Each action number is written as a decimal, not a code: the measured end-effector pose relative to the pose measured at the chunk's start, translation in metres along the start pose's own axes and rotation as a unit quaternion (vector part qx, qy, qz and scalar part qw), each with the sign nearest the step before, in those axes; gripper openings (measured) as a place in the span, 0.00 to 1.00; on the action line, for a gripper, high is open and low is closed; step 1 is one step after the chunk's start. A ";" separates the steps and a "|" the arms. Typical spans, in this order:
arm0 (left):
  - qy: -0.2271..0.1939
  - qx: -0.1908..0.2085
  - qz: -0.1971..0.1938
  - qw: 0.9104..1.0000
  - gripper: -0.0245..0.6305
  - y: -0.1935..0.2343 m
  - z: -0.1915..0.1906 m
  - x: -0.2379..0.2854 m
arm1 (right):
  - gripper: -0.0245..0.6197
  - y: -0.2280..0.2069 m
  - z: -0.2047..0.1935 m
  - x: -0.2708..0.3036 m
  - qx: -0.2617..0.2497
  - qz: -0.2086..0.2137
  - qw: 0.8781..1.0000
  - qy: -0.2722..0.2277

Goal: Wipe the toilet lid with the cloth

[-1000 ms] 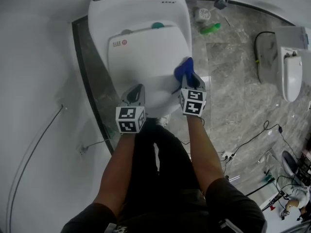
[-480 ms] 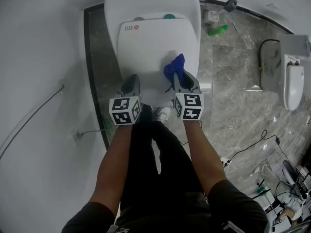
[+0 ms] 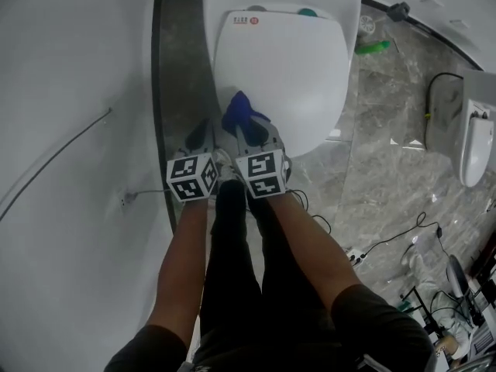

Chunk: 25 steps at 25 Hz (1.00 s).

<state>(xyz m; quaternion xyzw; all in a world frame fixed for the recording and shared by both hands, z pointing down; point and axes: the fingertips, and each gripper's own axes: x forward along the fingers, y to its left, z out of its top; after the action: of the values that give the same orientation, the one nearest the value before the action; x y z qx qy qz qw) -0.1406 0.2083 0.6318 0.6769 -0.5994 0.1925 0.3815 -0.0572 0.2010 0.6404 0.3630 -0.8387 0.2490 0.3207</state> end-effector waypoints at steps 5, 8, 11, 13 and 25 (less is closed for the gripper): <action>0.015 -0.014 0.005 1.000 0.06 0.025 -0.020 -0.004 | 0.16 0.019 -0.022 0.019 0.001 -0.004 0.999 0.049; 0.021 -0.016 0.000 1.000 0.06 0.025 -0.025 -0.003 | 0.16 0.020 -0.037 0.022 -0.002 -0.018 0.998 0.060; 0.023 -0.014 -0.010 1.000 0.06 0.018 -0.026 0.001 | 0.16 0.019 -0.039 0.021 -0.007 -0.031 0.998 0.052; 0.025 -0.007 -0.018 1.000 0.06 0.012 -0.027 0.004 | 0.16 0.017 -0.041 0.018 -0.004 -0.037 0.998 0.042; 0.048 0.035 -0.084 0.995 0.06 -0.050 -0.042 0.015 | 0.16 -0.072 -0.080 -0.048 0.083 -0.125 0.989 0.007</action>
<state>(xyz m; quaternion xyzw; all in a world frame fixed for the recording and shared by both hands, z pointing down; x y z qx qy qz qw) -0.0809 0.2296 0.6549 0.7276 -0.5146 0.2131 0.4004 0.0529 0.2305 0.6727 0.4885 -0.7611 0.2784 0.3234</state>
